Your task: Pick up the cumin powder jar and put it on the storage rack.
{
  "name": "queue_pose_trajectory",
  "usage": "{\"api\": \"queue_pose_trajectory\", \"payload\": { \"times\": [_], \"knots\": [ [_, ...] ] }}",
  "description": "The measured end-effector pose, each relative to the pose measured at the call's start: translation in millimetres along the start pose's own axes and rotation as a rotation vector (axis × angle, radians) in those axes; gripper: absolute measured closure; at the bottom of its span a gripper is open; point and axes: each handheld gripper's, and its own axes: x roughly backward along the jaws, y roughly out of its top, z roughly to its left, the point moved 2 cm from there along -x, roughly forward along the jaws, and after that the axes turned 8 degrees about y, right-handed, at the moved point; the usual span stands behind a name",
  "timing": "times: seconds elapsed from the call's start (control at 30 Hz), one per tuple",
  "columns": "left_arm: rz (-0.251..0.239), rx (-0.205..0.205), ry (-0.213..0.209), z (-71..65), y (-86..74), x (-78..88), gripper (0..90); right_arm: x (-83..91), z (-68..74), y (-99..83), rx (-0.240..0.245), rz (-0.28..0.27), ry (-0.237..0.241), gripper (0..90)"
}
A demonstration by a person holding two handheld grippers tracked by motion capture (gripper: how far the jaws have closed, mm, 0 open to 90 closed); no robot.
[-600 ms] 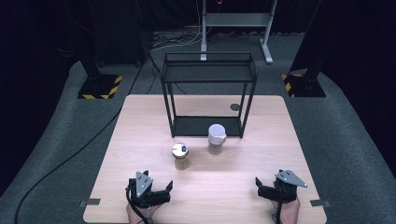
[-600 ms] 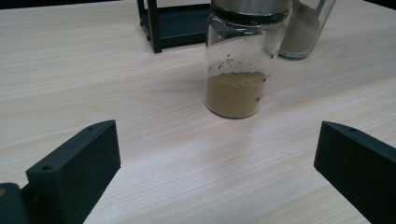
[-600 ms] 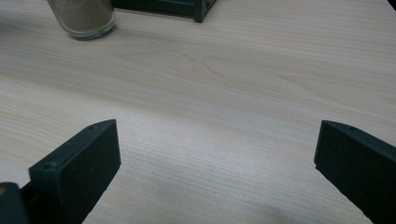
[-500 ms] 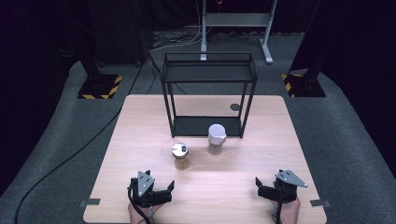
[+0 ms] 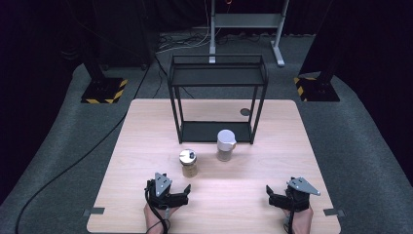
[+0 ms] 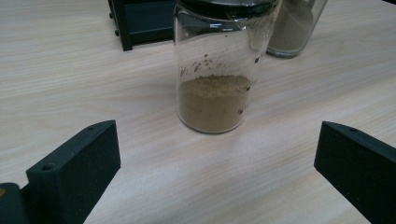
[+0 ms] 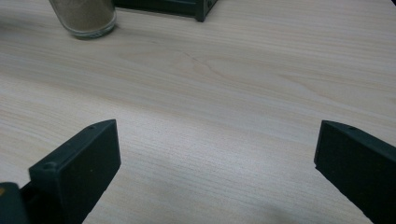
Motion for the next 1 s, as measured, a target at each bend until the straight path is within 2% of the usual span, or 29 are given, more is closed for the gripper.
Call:
{"api": "queue_pose_trajectory", "payload": {
  "times": [0.43, 0.67, 1.0],
  "knots": [
    [0.018, 0.001, -0.007, -3.5, 12.2, -24.9, 0.0, -0.1, -0.3, 0.1, 0.003, 0.001, 0.003, 0.0],
    [-0.004, 0.003, -0.013, -2.3, 23.4, -37.6, 0.0, 0.3, -0.3, -1.1, 0.008, -0.006, 0.003, 0.0],
    [-0.004, -0.002, -0.027, -1.4, 36.8, -52.9, 0.0, 0.8, -0.7, -1.6, 0.006, -0.010, 0.007, 0.0]
  ]
}}
